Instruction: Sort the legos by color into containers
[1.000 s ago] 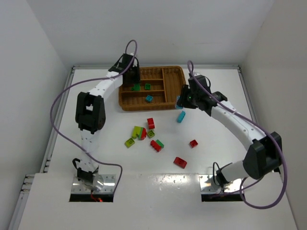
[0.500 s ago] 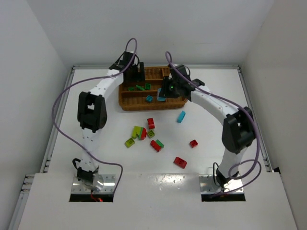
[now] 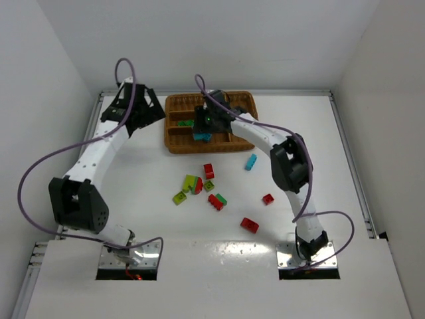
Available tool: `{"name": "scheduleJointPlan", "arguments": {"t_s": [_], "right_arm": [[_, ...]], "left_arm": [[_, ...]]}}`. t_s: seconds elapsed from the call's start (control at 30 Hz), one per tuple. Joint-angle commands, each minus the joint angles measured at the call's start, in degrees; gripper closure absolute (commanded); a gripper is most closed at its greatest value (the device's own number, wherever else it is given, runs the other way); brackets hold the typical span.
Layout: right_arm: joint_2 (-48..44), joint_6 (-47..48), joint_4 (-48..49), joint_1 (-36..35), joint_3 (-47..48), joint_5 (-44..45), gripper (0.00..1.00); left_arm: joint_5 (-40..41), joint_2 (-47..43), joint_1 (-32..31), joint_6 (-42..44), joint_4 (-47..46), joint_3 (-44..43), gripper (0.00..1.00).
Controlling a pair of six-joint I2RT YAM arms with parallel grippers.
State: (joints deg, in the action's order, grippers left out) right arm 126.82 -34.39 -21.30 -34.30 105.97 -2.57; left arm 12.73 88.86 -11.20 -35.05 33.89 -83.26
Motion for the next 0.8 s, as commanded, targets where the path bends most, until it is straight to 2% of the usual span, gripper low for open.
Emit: {"name": "scheduleJointPlan", "arguments": {"t_s": [0.0, 0.03, 0.07, 0.1, 0.13, 0.2, 0.3, 0.33, 0.4, 0.43, 0.53, 0.63, 0.7, 0.77], "right_arm": [[1.9, 0.3, -0.4, -0.8, 5.7, 0.8, 0.46], [1.9, 0.3, -0.4, -0.8, 5.7, 1.6, 0.34], [1.9, 0.3, -1.1, -0.8, 6.3, 2.7, 0.13], [0.7, 0.3, -1.1, -0.8, 5.7, 3.6, 0.07], [-1.6, 0.3, -1.6, -0.8, 4.2, 4.8, 0.05], [-5.3, 0.3, -1.6, -0.8, 0.8, 8.5, 0.05], [-16.2, -2.3, -0.2, -0.1, -11.1, 16.4, 0.05], [-19.3, -3.1, -0.1, 0.4, -18.4, 21.3, 0.05], [-27.3, -4.5, -0.9, 0.4, -28.0, 24.2, 0.05], [-29.1, -5.5, -2.3, 0.4, -29.9, 25.7, 0.05], [-31.6, -6.4, -10.3, -0.4, -33.5, 28.6, 0.05], [-31.6, -13.5, -14.5, 1.2, -35.4, 29.8, 0.04], [-31.6, -15.8, -14.5, 2.0, -37.6, 30.6, 0.04], [-31.6, -17.8, -11.0, 3.3, -41.3, 27.5, 0.05]], "left_arm": [[2.6, -3.9, 1.9, -3.9, 0.2, 4.1, 0.01], [2.6, -4.8, 1.9, -3.9, 0.2, 4.7, 0.01], [2.6, -6.0, 2.4, -3.2, 0.2, 4.7, 0.01], [2.1, -6.5, 2.4, -3.2, 0.2, 6.0, 0.01], [2.1, -7.0, 2.4, -2.7, 0.2, 6.0, 0.01], [1.1, -8.1, 2.4, -2.7, 0.2, 7.4, 0.01], [-0.3, -9.5, 2.4, -1.1, -0.5, 9.1, 0.01], [-0.3, -10.1, 1.8, -0.6, -0.5, 9.9, 0.01], [-0.3, -10.1, 0.6, 0.2, -0.5, 10.4, 0.01], [-0.3, -10.7, 0.6, 1.1, -0.5, 10.4, 0.01], [-1.5, -11.3, -0.8, 1.6, 1.3, 11.6, 0.01], [-2.6, -13.2, -1.5, 1.6, -0.7, 15.7, 0.01], [-3.1, -13.2, -2.1, 1.6, -1.9, 17.8, 0.01], [-3.2, -13.2, -2.1, 1.6, -1.9, 18.5, 0.01]]}}
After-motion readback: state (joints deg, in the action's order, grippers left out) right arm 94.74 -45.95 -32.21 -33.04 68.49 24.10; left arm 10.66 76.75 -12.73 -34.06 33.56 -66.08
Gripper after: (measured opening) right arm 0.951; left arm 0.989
